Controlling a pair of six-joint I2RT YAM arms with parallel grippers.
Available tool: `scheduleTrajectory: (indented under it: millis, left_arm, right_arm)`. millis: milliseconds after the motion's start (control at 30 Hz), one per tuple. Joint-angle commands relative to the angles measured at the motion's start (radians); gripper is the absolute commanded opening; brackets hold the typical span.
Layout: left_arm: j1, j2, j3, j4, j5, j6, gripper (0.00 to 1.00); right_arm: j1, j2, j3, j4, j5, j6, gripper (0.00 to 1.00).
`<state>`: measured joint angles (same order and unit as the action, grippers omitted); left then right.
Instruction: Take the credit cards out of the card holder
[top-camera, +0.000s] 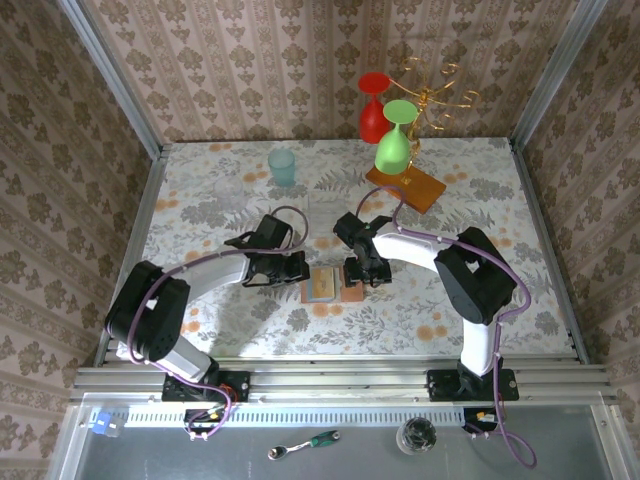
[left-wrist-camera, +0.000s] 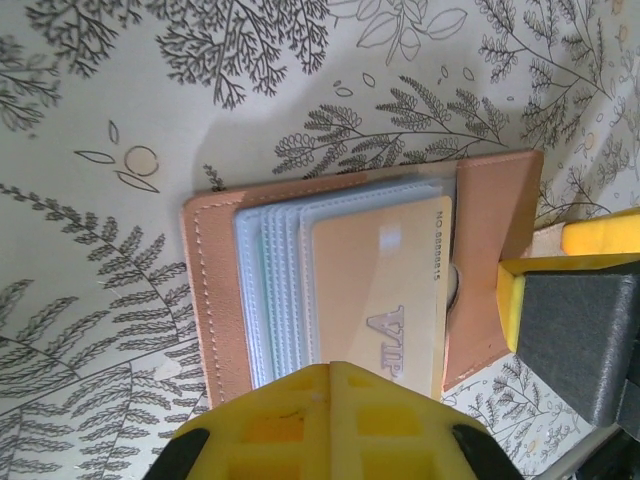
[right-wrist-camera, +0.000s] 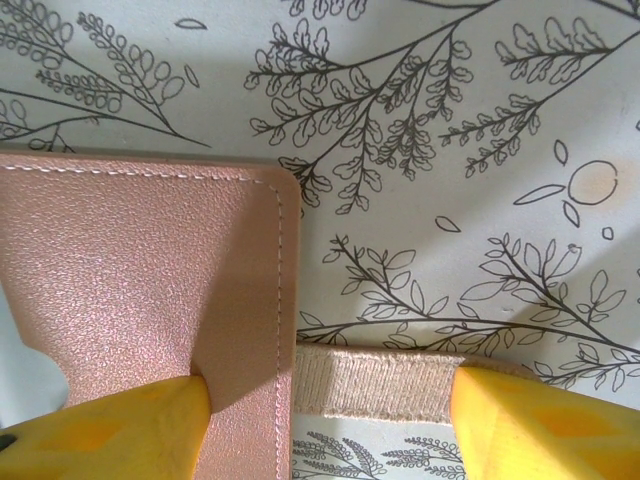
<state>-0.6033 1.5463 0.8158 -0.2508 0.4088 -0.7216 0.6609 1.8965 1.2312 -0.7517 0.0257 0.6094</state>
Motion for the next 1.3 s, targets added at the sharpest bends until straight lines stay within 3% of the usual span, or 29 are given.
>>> scheduleTrajectory:
  millis: [0,167,533,800,1000,1267]
  left_arm:
    - [-0.008,0.023,0.028,0.009,0.009,-0.008,0.03]
    - [-0.022,0.037,0.038,-0.002,-0.01,-0.006,0.03]
    - [-0.033,0.057,0.034,0.017,-0.005,-0.014,0.02]
    - [-0.047,0.07,0.025,0.036,0.004,-0.019,0.0]
    - [-0.053,0.086,0.026,0.04,0.01,-0.019,0.0]
    - [-0.054,0.105,0.03,0.007,-0.006,-0.008,0.0]
  right_arm:
    - [-0.004,0.03,-0.044,-0.001,0.024,0.029,0.66]
    - [-0.003,-0.059,-0.008,-0.028,0.022,0.03,0.65]
    - [-0.003,-0.132,0.014,0.036,-0.103,0.063,0.6]
    - [-0.004,-0.145,-0.045,0.208,-0.282,0.08,0.58]
    - [-0.004,-0.116,-0.065,0.325,-0.366,0.089,0.52]
    - [-0.019,-0.096,-0.109,0.411,-0.436,0.11,0.37]
